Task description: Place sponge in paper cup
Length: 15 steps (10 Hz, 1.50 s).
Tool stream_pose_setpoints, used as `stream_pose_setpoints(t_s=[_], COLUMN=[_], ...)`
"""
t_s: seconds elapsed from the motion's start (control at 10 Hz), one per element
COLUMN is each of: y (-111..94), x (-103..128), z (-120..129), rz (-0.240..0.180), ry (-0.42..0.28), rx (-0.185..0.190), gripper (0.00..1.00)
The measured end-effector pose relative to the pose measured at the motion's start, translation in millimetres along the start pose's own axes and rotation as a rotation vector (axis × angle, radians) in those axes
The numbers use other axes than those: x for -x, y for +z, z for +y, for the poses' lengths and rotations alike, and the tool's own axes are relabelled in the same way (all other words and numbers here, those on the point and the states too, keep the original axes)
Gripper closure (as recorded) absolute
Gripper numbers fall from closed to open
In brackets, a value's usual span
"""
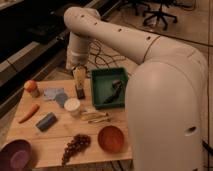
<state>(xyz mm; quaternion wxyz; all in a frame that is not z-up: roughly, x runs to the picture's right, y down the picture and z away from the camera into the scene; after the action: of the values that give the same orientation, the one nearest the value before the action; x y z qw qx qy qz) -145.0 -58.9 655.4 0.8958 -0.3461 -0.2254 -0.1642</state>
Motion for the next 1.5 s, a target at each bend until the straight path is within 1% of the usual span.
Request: stream_pose_setpoints(t_s=[0.2, 0.3, 0.4, 0.5, 0.6, 0.7, 0.8, 0.9, 1.0, 1.2, 1.5], y=[0, -2, -4, -3, 3, 14, 28, 47, 54, 52, 53], x=[0, 0, 0, 3, 13, 25, 39, 58, 65, 59, 64], z=[0, 0, -2, -7, -15, -25, -35, -45, -49, -48, -48], rz=[0.000, -0.005, -0.011, -0.019, -0.034, -0.047, -0.059, -0.072, -0.079, -0.072, -0.076], ry=[0.000, -0.014, -0.038, -0.082, -0.134, -0.181, -0.224, -0.271, -0.289, -0.283, -0.288], rx=[0.000, -0.005, -0.011, -0.008, 0.000, 0.016, 0.031, 0.048, 0.054, 0.058, 0.057], gripper=[0.20, 0.20, 0.20, 0.20, 0.20, 0.20, 0.20, 0.20, 0.20, 0.20, 0.20])
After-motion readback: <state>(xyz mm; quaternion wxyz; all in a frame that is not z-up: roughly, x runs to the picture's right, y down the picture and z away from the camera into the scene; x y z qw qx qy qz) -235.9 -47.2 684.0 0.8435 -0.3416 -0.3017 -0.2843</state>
